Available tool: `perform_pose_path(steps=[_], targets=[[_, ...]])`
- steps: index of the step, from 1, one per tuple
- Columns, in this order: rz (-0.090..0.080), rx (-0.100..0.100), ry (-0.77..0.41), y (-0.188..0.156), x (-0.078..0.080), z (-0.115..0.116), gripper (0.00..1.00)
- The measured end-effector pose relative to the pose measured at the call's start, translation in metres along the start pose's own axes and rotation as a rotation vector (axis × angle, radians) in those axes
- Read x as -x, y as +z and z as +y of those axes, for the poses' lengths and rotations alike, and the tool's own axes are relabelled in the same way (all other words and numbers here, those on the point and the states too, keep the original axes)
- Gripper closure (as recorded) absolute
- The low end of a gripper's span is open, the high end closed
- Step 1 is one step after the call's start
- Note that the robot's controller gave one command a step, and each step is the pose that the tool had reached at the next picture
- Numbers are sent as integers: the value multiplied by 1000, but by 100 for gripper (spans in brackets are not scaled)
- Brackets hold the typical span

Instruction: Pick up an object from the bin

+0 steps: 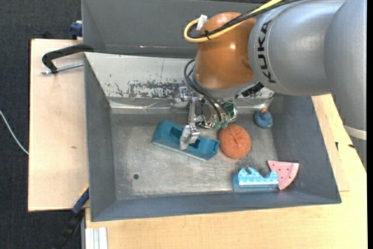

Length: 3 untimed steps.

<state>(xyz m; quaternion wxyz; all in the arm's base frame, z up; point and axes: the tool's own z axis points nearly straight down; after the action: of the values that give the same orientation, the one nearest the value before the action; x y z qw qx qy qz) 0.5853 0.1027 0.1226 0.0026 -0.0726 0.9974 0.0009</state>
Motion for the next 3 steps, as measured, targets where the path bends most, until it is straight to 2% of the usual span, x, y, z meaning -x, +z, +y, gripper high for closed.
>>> perform_pose_path(steps=[1,2,3], targets=[[19,11,-4,16,-2,3,0],[3,5,168,42,-1,-12,100],[3,5,167,42,-1,-12,100]])
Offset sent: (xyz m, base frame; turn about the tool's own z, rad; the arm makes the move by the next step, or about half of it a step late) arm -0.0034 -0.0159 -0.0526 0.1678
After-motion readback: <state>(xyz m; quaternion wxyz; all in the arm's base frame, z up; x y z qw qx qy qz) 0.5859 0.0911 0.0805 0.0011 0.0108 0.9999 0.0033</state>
